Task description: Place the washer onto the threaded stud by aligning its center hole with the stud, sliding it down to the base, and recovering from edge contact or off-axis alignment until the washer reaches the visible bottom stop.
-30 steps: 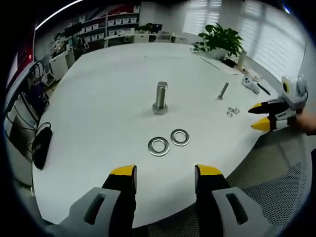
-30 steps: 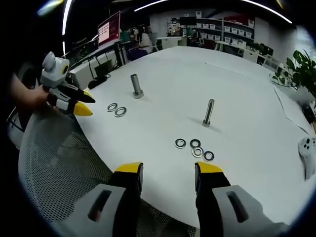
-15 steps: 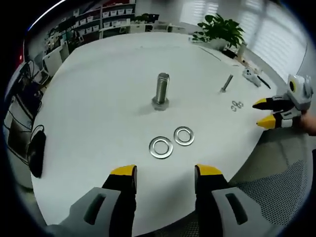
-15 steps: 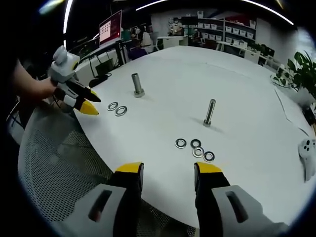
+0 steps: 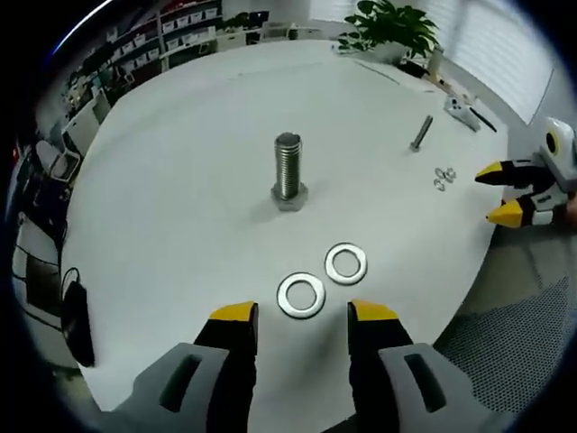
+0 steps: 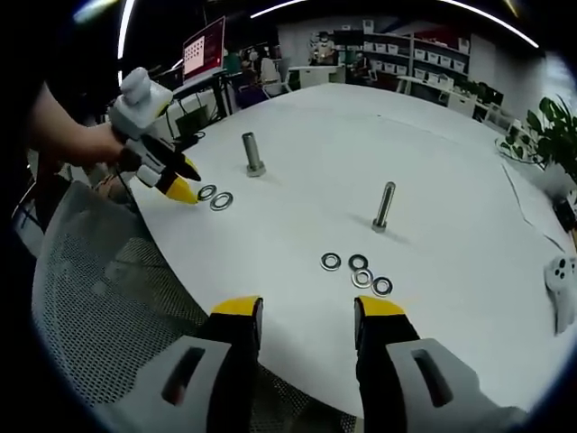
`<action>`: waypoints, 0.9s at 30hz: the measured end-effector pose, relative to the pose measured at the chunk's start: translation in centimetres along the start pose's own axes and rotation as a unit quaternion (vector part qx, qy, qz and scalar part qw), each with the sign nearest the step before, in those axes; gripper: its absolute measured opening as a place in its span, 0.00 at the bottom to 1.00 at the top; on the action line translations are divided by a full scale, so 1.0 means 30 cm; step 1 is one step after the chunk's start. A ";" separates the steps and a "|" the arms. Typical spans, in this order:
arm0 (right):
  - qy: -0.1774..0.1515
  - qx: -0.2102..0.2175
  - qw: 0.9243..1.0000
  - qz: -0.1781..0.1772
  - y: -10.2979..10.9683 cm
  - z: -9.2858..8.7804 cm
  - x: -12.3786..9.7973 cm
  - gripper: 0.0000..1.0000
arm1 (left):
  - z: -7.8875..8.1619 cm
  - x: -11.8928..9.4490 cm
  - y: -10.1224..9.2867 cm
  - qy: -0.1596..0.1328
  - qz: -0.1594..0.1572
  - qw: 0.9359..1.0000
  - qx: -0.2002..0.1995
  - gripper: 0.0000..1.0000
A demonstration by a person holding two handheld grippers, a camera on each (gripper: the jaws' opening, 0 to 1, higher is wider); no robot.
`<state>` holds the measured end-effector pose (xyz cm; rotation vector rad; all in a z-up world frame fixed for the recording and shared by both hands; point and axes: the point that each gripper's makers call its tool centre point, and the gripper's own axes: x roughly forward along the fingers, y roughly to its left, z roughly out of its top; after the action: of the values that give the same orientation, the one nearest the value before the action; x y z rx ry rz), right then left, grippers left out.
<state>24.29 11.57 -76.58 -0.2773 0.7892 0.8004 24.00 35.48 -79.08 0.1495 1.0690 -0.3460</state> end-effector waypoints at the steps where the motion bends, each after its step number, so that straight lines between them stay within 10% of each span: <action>1: 0.000 -0.001 1.000 0.000 0.001 0.000 0.000 0.43 | -0.001 0.003 0.006 0.006 0.003 1.000 0.001 0.37; 27: -0.002 -0.005 1.000 0.005 0.005 0.001 -0.001 0.42 | 0.009 0.029 -0.003 0.063 -0.003 0.996 0.066 0.28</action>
<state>24.19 11.66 -76.54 -0.2819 0.7835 0.8142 24.57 35.15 -79.73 0.2900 1.1713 -0.4178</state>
